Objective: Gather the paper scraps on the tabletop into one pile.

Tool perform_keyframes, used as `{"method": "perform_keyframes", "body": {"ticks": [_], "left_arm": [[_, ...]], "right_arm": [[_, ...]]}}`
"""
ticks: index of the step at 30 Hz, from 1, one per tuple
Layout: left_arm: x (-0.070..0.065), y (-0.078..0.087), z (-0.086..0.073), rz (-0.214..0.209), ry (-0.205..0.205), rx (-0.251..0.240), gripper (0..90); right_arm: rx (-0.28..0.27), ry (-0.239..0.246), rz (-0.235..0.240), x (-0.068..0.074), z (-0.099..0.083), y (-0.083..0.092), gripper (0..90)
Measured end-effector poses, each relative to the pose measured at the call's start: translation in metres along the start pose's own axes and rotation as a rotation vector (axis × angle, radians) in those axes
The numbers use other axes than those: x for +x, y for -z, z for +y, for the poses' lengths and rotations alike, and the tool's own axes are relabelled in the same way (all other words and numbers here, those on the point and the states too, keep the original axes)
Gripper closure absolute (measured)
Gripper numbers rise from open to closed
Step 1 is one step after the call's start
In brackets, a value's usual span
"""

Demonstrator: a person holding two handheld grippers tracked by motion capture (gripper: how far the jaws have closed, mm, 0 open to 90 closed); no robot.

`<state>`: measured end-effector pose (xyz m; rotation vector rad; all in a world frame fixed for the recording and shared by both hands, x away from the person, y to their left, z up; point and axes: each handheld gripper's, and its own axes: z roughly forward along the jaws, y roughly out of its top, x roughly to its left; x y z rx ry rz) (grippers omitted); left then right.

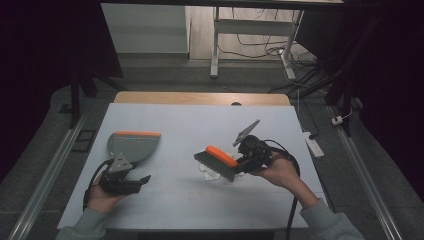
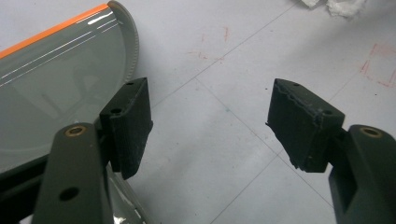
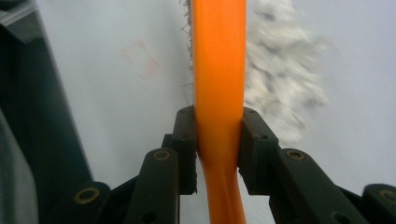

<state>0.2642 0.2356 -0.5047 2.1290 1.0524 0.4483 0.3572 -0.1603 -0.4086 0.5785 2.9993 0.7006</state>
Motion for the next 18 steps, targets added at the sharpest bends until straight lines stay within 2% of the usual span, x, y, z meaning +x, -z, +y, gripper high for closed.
{"method": "perform_keyframes", "body": {"ticks": [2, 5, 8, 12, 14, 16, 18], "left_arm": [[0.000, 0.000, 0.000, 0.001, -0.001, 0.001, 31.2], [-0.001, 0.000, 0.000, 0.002, -0.005, 0.003, 31.2], [0.000, 0.000, 0.000, 0.000, 0.001, -0.001, 31.2], [0.000, 0.000, 0.000, -0.001, -0.002, 0.000, 31.2], [0.000, 0.000, 0.000, -0.003, -0.003, 0.001, 31.2], [-0.001, -0.001, 0.000, -0.003, -0.004, 0.002, 31.2], [-0.001, -0.001, 0.000, -0.003, -0.006, 0.006, 31.2]], "right_arm": [[0.016, 0.024, -0.040, 0.004, 0.003, -0.003, 70.5], [-0.005, 0.026, -0.021, 0.004, 0.007, -0.005, 70.5], [0.017, 0.047, -0.034, 0.007, 0.010, -0.003, 70.5], [0.077, 0.053, -0.054, 0.006, 0.003, 0.003, 70.6], [0.129, 0.076, -0.050, 0.002, -0.007, 0.003, 70.5], [0.183, 0.107, -0.035, 0.000, -0.016, -0.001, 70.5], [0.208, 0.119, -0.034, 0.000, -0.022, -0.008, 70.5]]}}
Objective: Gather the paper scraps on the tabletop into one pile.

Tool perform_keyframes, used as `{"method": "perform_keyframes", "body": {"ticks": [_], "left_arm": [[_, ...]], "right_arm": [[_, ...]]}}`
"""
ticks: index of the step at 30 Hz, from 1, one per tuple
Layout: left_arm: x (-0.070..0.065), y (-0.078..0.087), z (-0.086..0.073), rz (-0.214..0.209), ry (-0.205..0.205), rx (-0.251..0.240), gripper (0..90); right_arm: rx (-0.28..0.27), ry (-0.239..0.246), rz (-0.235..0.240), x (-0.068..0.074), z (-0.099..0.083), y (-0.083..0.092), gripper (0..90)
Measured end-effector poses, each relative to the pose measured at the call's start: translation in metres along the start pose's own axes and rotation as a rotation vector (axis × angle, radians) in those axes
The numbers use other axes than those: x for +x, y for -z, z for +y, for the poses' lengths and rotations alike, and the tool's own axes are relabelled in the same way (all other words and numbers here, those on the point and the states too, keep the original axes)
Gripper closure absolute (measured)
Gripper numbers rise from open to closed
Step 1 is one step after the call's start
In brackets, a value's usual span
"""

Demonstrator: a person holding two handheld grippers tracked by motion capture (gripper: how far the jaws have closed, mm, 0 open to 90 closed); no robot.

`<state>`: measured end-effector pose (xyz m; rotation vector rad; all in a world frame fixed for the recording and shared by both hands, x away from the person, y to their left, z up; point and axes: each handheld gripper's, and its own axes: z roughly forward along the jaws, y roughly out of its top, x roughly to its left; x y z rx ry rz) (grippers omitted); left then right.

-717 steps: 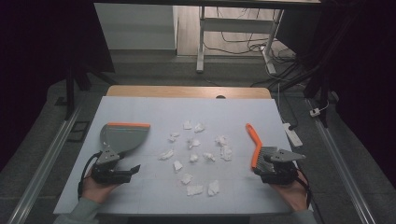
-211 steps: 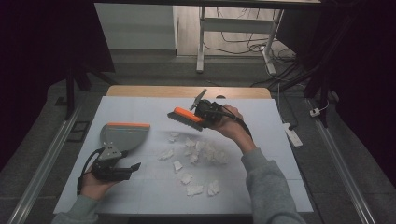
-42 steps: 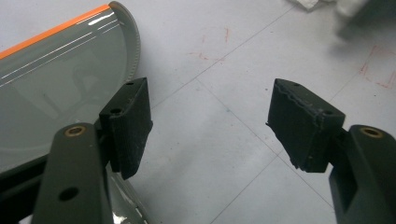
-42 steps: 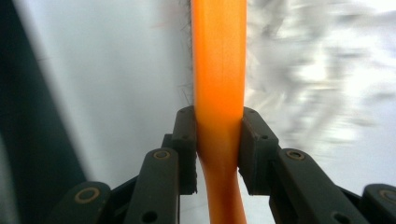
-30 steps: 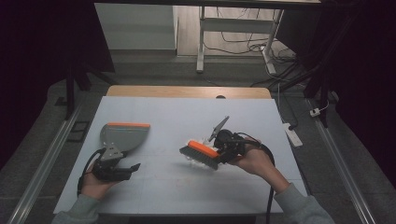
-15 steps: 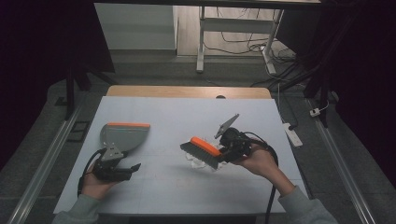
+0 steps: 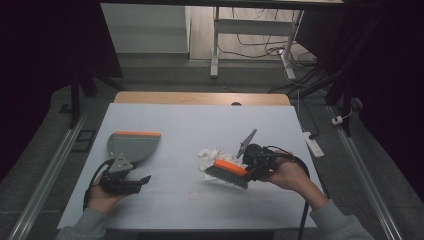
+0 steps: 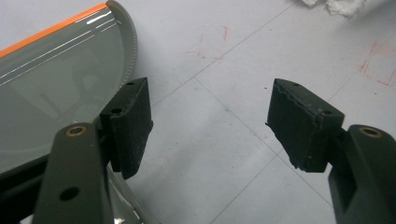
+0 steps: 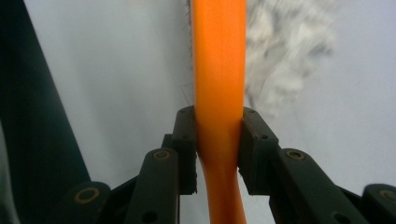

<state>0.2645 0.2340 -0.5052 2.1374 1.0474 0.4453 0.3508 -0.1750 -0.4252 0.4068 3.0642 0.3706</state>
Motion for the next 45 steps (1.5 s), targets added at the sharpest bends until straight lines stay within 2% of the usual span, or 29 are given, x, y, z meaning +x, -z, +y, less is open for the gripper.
{"method": "perform_keyframes", "body": {"ticks": [3, 7, 10, 12, 14, 16, 18, 20, 22, 23, 26, 28, 31, 34, 40, 43, 45], "left_arm": [[-0.001, -0.001, 0.001, 0.000, -0.002, 0.000, 31.3], [-0.002, -0.001, 0.001, 0.000, -0.004, 0.002, 31.2], [-0.001, -0.001, 0.001, -0.002, -0.003, 0.001, 31.2], [-0.001, -0.001, 0.000, -0.001, -0.004, 0.002, 31.2], [-0.001, -0.001, 0.000, -0.003, -0.006, 0.002, 31.3], [-0.001, -0.001, 0.000, -0.003, -0.005, 0.000, 31.2], [-0.001, 0.000, 0.000, -0.002, -0.005, -0.001, 31.2], [-0.002, -0.001, 0.001, -0.003, -0.006, -0.001, 31.3], [-0.002, -0.001, 0.001, -0.003, -0.007, 0.002, 31.3], [-0.002, -0.001, 0.001, -0.005, -0.009, 0.002, 31.3], [-0.002, -0.001, 0.001, -0.007, -0.014, 0.002, 31.3], [-0.002, -0.001, 0.001, -0.009, -0.017, 0.002, 31.3], [-0.002, -0.001, 0.001, -0.012, -0.020, 0.003, 31.3], [-0.003, -0.002, 0.001, -0.014, -0.025, 0.004, 31.4], [-0.003, -0.002, 0.001, -0.013, -0.023, 0.002, 31.5], [-0.003, -0.002, 0.001, -0.011, -0.024, 0.006, 31.5], [-0.003, -0.002, 0.001, -0.011, -0.025, 0.008, 31.5]], "right_arm": [[0.049, 0.049, -0.020, 0.000, 0.004, -0.017, 70.6], [0.059, 0.073, -0.063, -0.005, 0.022, -0.026, 70.5], [0.045, 0.090, -0.082, -0.006, 0.028, -0.027, 70.5], [0.028, 0.092, -0.077, -0.004, 0.027, -0.024, 70.5], [-0.025, 0.087, -0.062, -0.001, 0.022, -0.014, 70.5], [-0.094, 0.026, -0.036, 0.001, 0.016, -0.001, 70.5], [-0.164, -0.039, -0.054, -0.002, 0.008, 0.013, 70.5], [-0.195, -0.136, -0.079, -0.005, 0.000, 0.023, 70.5], [-0.182, -0.242, -0.126, -0.008, -0.008, 0.028, 70.5], [-0.166, -0.312, -0.139, -0.011, -0.012, 0.028, 70.5], [-0.102, -0.506, -0.157, -0.024, -0.027, 0.022, 70.5], [-0.058, -0.571, -0.160, -0.030, -0.035, 0.014, 70.6], [-0.028, -0.620, -0.136, -0.035, -0.040, 0.003, 70.6], [-0.019, -0.640, -0.119, -0.037, -0.037, -0.006, 70.6], [-0.050, -0.626, -0.115, -0.038, -0.018, -0.015, 70.6], [-0.089, -0.622, -0.088, -0.037, -0.012, -0.015, 70.6], [-0.126, -0.616, -0.094, -0.036, -0.011, -0.011, 70.6]]}}
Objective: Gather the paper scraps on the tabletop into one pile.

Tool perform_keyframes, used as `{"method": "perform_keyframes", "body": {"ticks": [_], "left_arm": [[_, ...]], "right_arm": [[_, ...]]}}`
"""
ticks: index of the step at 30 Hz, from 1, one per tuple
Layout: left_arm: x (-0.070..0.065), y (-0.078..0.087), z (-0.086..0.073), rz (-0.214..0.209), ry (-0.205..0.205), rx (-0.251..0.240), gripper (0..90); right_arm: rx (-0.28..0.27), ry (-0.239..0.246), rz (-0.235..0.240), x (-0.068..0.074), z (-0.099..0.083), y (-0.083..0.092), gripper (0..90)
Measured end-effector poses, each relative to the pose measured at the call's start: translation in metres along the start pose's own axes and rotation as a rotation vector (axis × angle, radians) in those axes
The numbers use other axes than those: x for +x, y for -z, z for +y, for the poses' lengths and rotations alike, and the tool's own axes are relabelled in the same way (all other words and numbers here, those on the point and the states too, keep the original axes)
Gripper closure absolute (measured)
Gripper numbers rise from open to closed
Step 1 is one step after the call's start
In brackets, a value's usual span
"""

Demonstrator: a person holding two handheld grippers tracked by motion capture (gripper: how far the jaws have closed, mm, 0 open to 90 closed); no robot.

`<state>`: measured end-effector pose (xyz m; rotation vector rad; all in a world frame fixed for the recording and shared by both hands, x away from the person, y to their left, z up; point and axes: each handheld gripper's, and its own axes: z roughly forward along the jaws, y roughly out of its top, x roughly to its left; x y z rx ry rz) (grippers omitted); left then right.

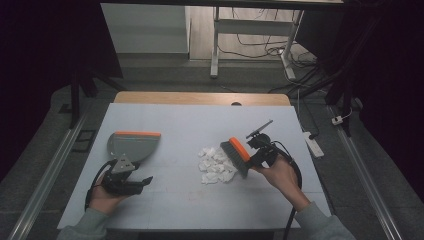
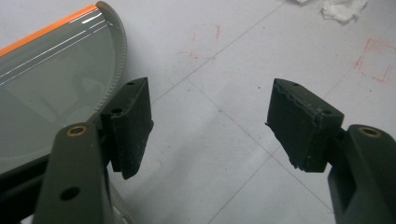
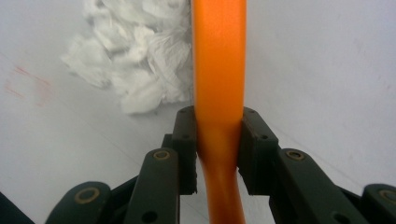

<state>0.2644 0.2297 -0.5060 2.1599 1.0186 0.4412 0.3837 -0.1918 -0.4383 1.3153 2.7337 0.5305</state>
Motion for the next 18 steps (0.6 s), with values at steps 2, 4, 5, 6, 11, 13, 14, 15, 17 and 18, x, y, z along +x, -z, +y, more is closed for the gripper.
{"method": "perform_keyframes", "body": {"ticks": [2, 4, 5, 6, 11, 13, 14, 15, 17, 18], "left_arm": [[0.000, 0.000, 0.000, 0.000, -0.001, 0.001, 31.5], [0.000, 0.000, 0.000, 0.001, 0.001, 0.001, 31.5], [0.000, 0.000, 0.000, 0.001, 0.001, 0.001, 31.5], [0.000, 0.000, 0.000, 0.002, 0.001, 0.001, 31.5], [-0.001, -0.001, 0.000, 0.004, -0.002, 0.004, 31.5], [-0.001, -0.001, 0.001, 0.005, -0.002, 0.003, 31.5], [-0.001, -0.001, 0.001, 0.003, -0.002, 0.002, 31.5], [-0.001, -0.001, 0.001, 0.003, -0.002, 0.001, 31.5], [0.000, -0.001, 0.000, 0.003, 0.000, 0.001, 31.6], [0.000, -0.001, 0.000, 0.003, 0.002, 0.001, 31.6]], "right_arm": [[-0.030, -0.005, 0.008, -0.001, 0.000, 0.006, 70.6], [-0.054, -0.008, 0.012, -0.005, -0.003, 0.013, 70.6], [-0.066, -0.011, 0.014, -0.007, -0.004, 0.017, 70.6], [-0.077, -0.017, 0.012, -0.008, -0.006, 0.021, 70.6], [-0.133, -0.023, 0.013, -0.017, -0.017, 0.036, 70.5], [-0.151, -0.016, 0.015, -0.018, -0.020, 0.038, 70.5], [-0.158, -0.019, 0.023, -0.020, -0.022, 0.039, 70.5], [-0.164, -0.020, 0.023, -0.020, -0.023, 0.039, 70.5], [-0.182, -0.004, 0.029, -0.022, -0.027, 0.037, 70.6], [-0.189, 0.005, 0.030, -0.023, -0.028, 0.036, 70.6]]}}
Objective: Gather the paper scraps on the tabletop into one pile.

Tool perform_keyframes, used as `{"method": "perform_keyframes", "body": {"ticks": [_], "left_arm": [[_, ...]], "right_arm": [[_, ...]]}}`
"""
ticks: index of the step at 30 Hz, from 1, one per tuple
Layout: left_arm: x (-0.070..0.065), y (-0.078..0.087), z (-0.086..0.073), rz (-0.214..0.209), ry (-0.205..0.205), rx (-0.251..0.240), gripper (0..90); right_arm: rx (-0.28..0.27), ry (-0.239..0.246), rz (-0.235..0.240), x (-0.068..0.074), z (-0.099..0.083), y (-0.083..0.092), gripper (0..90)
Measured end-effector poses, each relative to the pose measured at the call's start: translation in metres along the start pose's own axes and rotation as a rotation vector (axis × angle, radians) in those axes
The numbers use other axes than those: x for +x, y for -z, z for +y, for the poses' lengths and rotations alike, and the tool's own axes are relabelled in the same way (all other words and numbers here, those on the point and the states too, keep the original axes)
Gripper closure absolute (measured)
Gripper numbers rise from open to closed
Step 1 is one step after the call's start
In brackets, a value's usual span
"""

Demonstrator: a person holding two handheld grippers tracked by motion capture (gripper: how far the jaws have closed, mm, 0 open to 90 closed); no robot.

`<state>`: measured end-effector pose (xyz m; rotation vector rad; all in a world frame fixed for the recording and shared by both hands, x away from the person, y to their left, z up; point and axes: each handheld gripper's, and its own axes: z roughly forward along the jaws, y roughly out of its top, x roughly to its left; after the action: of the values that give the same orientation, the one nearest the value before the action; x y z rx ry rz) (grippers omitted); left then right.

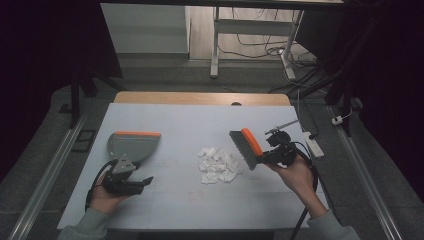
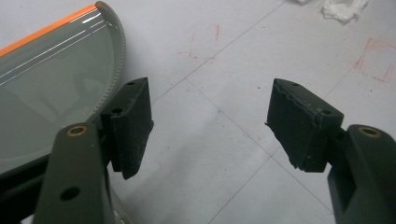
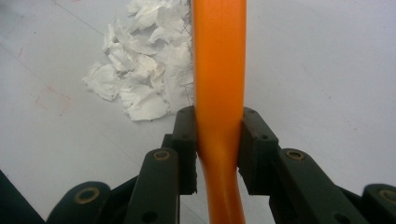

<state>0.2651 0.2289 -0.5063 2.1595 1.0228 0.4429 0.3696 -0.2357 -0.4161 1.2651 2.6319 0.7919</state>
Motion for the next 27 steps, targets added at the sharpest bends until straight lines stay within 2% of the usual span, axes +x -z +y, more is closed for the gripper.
{"method": "perform_keyframes", "body": {"ticks": [4, 7, 12, 16, 23, 27], "left_arm": [[0.000, 0.001, 0.000, 0.001, 0.001, -0.003, 31.5], [0.000, 0.001, 0.000, 0.001, 0.001, -0.003, 31.5], [0.000, 0.002, 0.000, 0.000, 0.002, -0.006, 31.5], [0.000, 0.002, 0.000, 0.000, 0.009, -0.014, 31.5], [-0.001, 0.003, 0.000, 0.001, 0.008, -0.016, 31.4], [-0.001, 0.003, 0.000, 0.001, 0.009, -0.019, 31.3]], "right_arm": [[-0.012, 0.028, -0.023, -0.003, -0.007, -0.002, 70.6], [-0.026, 0.029, -0.019, -0.006, -0.012, -0.002, 70.6], [-0.056, 0.040, -0.046, -0.009, -0.025, 0.003, 70.6], [-0.108, 0.057, -0.067, -0.012, -0.040, 0.009, 70.6], [-0.197, 0.045, -0.091, -0.018, -0.072, 0.015, 70.6], [-0.204, 0.039, -0.103, -0.021, -0.087, 0.015, 70.6]]}}
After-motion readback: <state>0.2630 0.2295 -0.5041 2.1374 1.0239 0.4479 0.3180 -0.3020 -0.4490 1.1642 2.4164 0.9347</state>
